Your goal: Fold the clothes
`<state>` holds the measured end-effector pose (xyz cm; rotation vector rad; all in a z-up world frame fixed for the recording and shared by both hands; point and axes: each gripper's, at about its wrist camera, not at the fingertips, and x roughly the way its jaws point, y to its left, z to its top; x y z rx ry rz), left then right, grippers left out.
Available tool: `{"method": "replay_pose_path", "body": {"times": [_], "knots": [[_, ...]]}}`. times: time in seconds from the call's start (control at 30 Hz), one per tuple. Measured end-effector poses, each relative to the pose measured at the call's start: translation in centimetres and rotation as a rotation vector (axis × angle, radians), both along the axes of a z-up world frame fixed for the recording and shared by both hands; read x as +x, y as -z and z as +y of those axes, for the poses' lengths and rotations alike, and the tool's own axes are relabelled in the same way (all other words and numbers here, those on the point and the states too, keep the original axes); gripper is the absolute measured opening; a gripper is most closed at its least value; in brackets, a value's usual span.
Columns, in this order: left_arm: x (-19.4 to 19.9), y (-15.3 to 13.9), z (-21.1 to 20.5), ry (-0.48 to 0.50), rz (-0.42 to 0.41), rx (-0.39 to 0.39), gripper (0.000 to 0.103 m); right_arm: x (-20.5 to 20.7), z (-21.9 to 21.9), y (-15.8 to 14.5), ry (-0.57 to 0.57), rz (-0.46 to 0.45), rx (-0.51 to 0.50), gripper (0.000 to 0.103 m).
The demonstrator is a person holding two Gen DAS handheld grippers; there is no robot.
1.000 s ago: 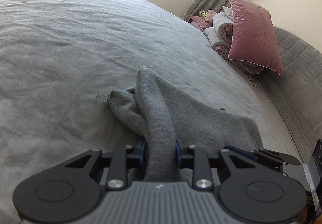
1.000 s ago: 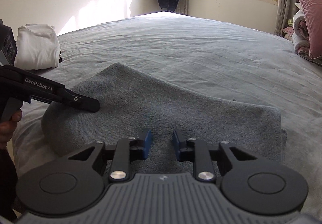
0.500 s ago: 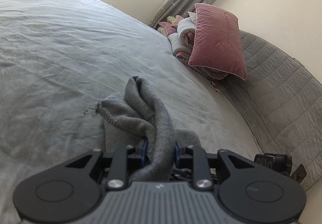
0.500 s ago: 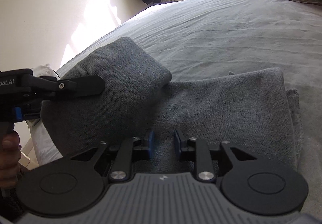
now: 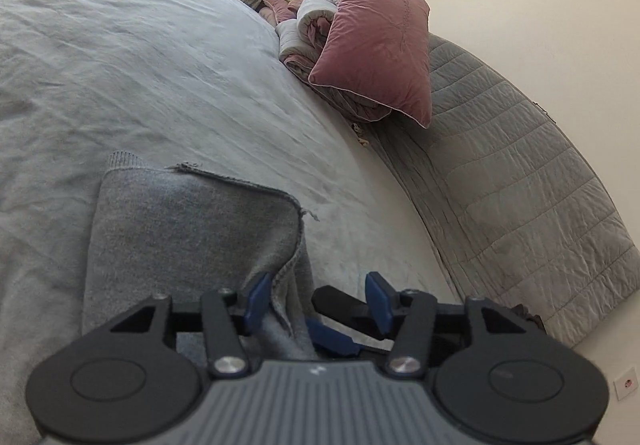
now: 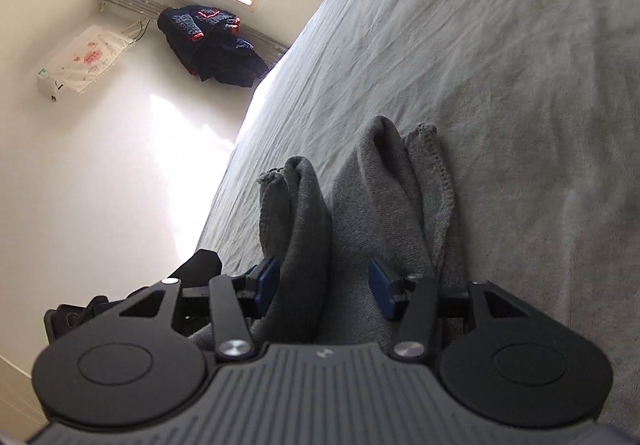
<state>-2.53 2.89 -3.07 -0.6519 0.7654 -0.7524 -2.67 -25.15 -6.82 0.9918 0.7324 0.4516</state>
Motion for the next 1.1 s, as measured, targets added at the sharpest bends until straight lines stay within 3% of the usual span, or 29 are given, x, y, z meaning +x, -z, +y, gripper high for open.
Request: {"method": "replay_pose_path", "body": {"times": [0.17, 0.4, 0.77, 0.97, 1.1], "knots": [[-0.5, -0.9, 1.3, -0.015, -0.051, -0.015, 0.064, -1.2, -0.5, -0.7, 0.013, -0.004, 0.022, 0.061], [-1.4, -2.2, 3.5, -0.047, -0.135, -0.007, 0.063, 0.6, 0.8, -1.2, -0.022, -0.014, -0.010, 0.062], [-3.2, -0.7, 6.0, -0.088, -0.238, 0.315, 0.063, 3.5, 3.9, -1.8, -0.069, -0.026, -0.110, 0.062], [-3.7, 1.1, 5.2, -0.051, -0.256, 0.427, 0.064, 4.6, 4.9, -2.2, -0.079, -0.035, -0.142, 0.063], [-4.1, 1.9, 3.5, -0.041, -0.274, 0.444, 0.064, 5.0, 5.1, -2.5, -0.088, -0.043, -0.144, 0.063]]}}
